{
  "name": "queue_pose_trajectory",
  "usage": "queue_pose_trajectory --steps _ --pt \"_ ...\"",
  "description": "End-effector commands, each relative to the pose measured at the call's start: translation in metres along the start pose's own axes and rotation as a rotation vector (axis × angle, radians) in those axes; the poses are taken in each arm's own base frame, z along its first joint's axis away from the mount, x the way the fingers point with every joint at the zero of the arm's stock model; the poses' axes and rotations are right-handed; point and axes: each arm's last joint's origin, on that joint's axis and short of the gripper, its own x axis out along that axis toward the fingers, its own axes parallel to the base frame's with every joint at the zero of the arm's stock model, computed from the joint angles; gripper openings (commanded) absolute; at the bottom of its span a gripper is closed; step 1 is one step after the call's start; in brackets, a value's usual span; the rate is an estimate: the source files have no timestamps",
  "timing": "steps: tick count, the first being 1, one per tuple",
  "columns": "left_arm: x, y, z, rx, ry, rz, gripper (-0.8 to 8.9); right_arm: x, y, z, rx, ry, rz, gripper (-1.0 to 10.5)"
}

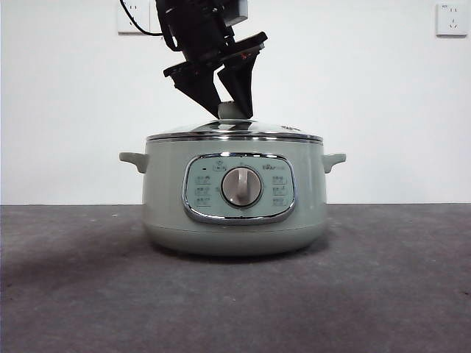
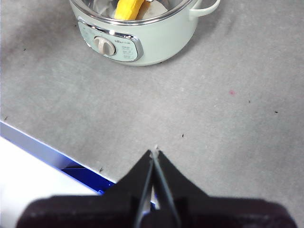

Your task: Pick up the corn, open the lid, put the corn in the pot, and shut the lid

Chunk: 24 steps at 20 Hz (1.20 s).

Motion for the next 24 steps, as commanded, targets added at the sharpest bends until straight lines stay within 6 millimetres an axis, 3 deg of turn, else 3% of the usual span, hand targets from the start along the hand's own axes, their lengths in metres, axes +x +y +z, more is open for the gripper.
queue_pose_trajectory --steps 1,3,4,7,9,14,16,17,18,20,24 --pt "0.03 0.001 -0.014 0.02 0.105 -0.023 2.1 0.001 0.0 -0.001 0.002 0.001 -0.007 -0.1" --pt "0.03 0.001 -0.013 0.002 0.09 -0.02 4.41 0.001 0.0 -0.001 -0.002 0.0 -0.014 -0.1" --pt "0.03 0.001 -0.012 -0.001 0.087 -0.02 4.85 0.001 0.0 -0.001 -0.003 0.0 -0.015 -0.1" --pt "0.02 0.002 -0.009 -0.003 0.075 -0.013 4.86 0.001 0.0 -0.001 -0.017 0.0 -0.015 -0.1" --pt "0.001 0.003 -0.001 -0.005 0.03 -0.002 4.86 0.001 0.0 -0.001 -0.017 0.0 -0.015 -0.1" --pt "-0.074 0.0 0.014 -0.001 -0.127 0.042 4.83 0.001 0.0 -0.001 -0.016 -0.002 -0.019 -0.1" --pt "-0.108 -0.003 0.01 -0.017 -0.158 0.044 3.85 0.001 -0.001 -0.001 -0.013 -0.006 -0.037 -0.1" --pt "-0.123 -0.005 0.005 -0.017 -0.158 0.041 2.49 0.001 -0.001 0.0 -0.014 -0.011 -0.052 -0.1" --pt "-0.141 -0.007 -0.001 -0.014 -0.151 0.04 0.34 0.001 -0.002 0.0 -0.014 -0.014 -0.067 -0.1" --pt "-0.173 -0.011 -0.014 0.007 -0.141 0.04 -0.08 0.001 -0.002 -0.001 -0.015 -0.012 -0.07 -0.1" --pt "-0.228 -0.019 -0.041 0.003 -0.142 0.041 -0.03 0.001 -0.002 0.0 -0.019 -0.012 -0.07 -0.1"
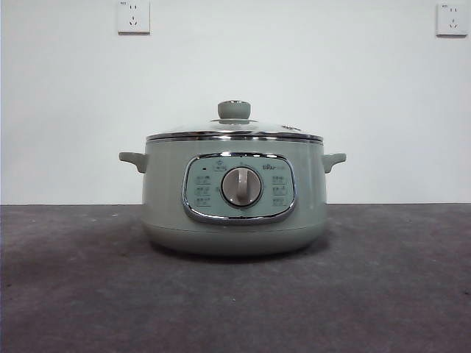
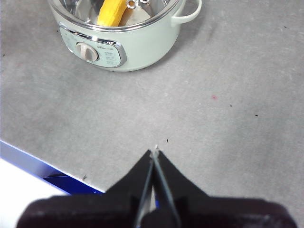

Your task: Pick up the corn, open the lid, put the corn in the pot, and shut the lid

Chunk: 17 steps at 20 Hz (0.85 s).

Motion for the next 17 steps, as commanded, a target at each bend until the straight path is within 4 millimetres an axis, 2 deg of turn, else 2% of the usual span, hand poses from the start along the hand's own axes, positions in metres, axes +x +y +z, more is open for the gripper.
queue_pose_trajectory --steps 1,3,6,13,14,17 --pt "-0.028 -0.002 -0.009 0.004 -0.027 0.0 -0.03 0.002 0.0 -0.001 -0.011 0.008 -0.004 -0.1" --pt "-0.048 -0.004 -0.013 0.007 -0.081 0.006 -0.03 0.001 0.0 -0.001 -0.011 0.008 -0.004 -0.1" --pt "-0.061 -0.005 -0.016 0.01 -0.125 0.011 -0.03 0.002 0.0 -0.001 -0.011 0.008 -0.004 -0.1" --pt "-0.056 -0.004 -0.015 0.017 -0.107 0.01 -0.03 0.001 0.0 -0.001 -0.011 0.008 -0.004 -0.1" --pt "-0.056 -0.002 -0.017 0.077 -0.079 0.051 -0.03 0.002 0.0 -0.001 -0.011 0.008 -0.004 -0.1" --pt "-0.064 0.015 -0.027 0.018 -0.061 0.18 -0.03 0.002 0.0 -0.001 -0.011 0.008 -0.004 -0.1"
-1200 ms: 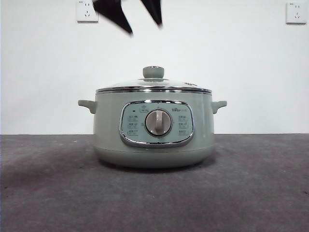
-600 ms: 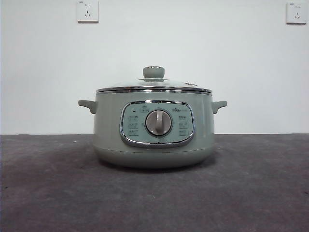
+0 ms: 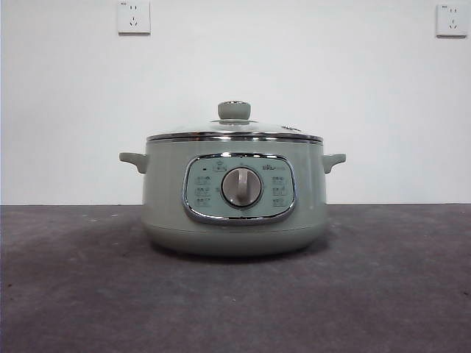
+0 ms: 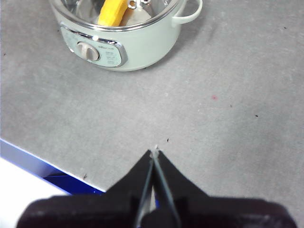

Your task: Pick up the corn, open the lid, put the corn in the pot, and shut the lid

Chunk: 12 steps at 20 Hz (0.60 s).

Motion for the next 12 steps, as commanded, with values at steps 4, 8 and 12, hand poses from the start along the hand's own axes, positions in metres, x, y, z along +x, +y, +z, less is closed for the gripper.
queue_pose_trajectory --steps 4,8,12 --pt "-0.003 0.039 -0.037 -0.16 0.092 0.143 -0.03 0.002 0.0 -0.001 -0.008 0.008 -0.004 -0.1" --pt "0.007 0.041 -0.089 -0.218 0.207 0.178 -0.03 0.002 0.0 -0.001 -0.008 0.008 -0.004 -0.1" --pt "0.024 0.03 -0.15 -0.236 -0.001 0.278 -0.03 0.002 0.0 -0.001 -0.008 0.008 -0.004 -0.1"
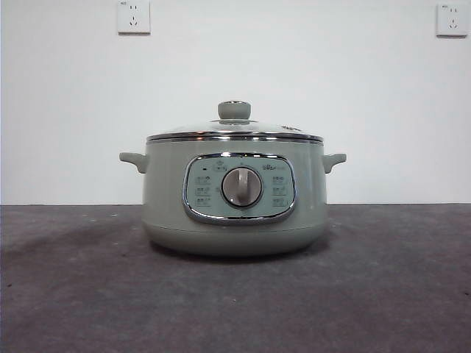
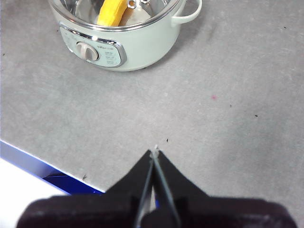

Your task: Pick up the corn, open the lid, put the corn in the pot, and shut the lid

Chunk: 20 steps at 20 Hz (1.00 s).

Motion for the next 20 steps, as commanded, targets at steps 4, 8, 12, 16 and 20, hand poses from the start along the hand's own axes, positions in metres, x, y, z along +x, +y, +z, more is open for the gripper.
queue_pose_trajectory --steps 4,8,12,16,20 --pt "0.043 -0.017 -0.101 -0.072 -0.36 0.037 -0.03 0.001 0.0 -0.001 -0.008 0.008 -0.003 -0.1" --pt "0.082 -0.029 -0.177 -0.229 -0.5 0.044 -0.03 0.001 0.0 -0.001 -0.008 0.008 -0.003 -0.1" --pt "0.104 -0.038 -0.219 -0.329 -0.541 0.019 -0.03 0.001 0.0 -0.001 -0.007 0.007 -0.004 -0.1" --pt "0.113 -0.039 -0.23 -0.338 -0.574 0.056 -0.03 0.001 0.0 -0.001 -0.008 0.009 -0.003 -0.1" --pt "0.113 -0.037 -0.23 -0.249 -0.571 0.097 -0.03 0.001 0.0 -0.001 -0.007 0.008 -0.003 -0.1"
